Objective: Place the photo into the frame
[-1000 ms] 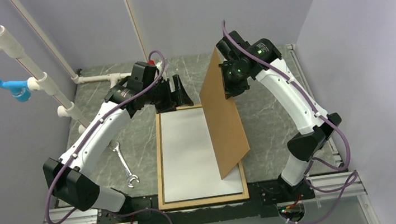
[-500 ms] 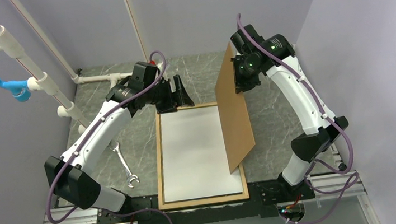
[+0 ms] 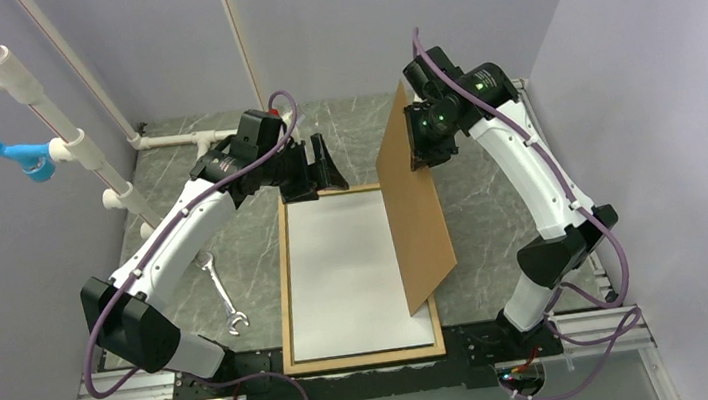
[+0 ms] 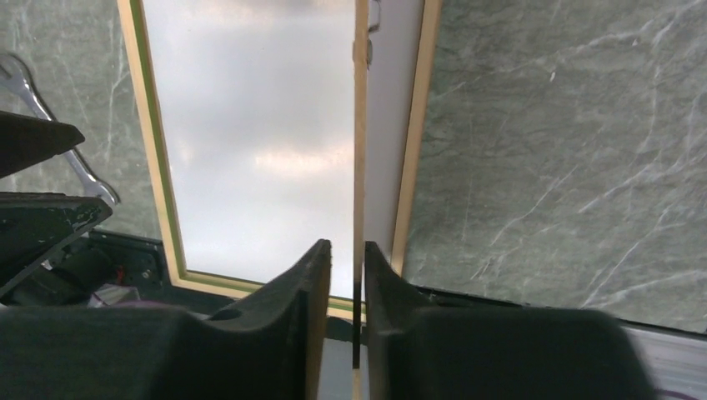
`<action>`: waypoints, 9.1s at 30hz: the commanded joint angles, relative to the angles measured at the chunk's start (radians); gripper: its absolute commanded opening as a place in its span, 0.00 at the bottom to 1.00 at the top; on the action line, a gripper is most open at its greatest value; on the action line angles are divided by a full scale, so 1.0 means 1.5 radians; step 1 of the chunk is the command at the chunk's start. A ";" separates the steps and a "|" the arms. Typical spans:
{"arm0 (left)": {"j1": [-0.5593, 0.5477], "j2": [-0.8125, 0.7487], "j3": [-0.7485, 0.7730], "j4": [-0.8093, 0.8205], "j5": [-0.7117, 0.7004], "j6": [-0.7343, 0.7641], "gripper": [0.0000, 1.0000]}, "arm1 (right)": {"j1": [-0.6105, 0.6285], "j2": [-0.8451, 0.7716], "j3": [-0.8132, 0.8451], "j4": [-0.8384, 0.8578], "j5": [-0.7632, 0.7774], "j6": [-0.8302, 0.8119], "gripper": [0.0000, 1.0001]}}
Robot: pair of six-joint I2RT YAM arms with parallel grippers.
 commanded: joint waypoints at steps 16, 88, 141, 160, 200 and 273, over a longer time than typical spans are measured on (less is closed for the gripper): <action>0.004 -0.033 0.001 0.108 0.083 -0.030 0.88 | 0.012 -0.027 0.009 0.107 -0.171 0.020 0.59; 0.173 -0.238 -0.174 0.410 0.293 -0.219 0.00 | -0.402 -0.328 -0.769 0.844 -0.753 0.149 0.98; 0.187 -0.309 -0.097 0.178 0.050 0.074 0.94 | -0.314 -0.419 -0.703 0.961 -0.769 0.134 0.00; 0.016 -0.026 0.313 0.101 -0.135 0.245 0.63 | -0.313 -0.447 -0.736 1.000 -0.806 0.115 0.00; -0.070 0.067 0.214 0.095 -0.497 0.307 0.18 | -0.312 -0.454 -0.747 1.046 -0.775 0.165 0.00; 0.130 0.156 -0.283 0.104 -0.107 0.081 0.09 | -0.336 -0.373 -0.743 0.898 -0.582 0.220 0.00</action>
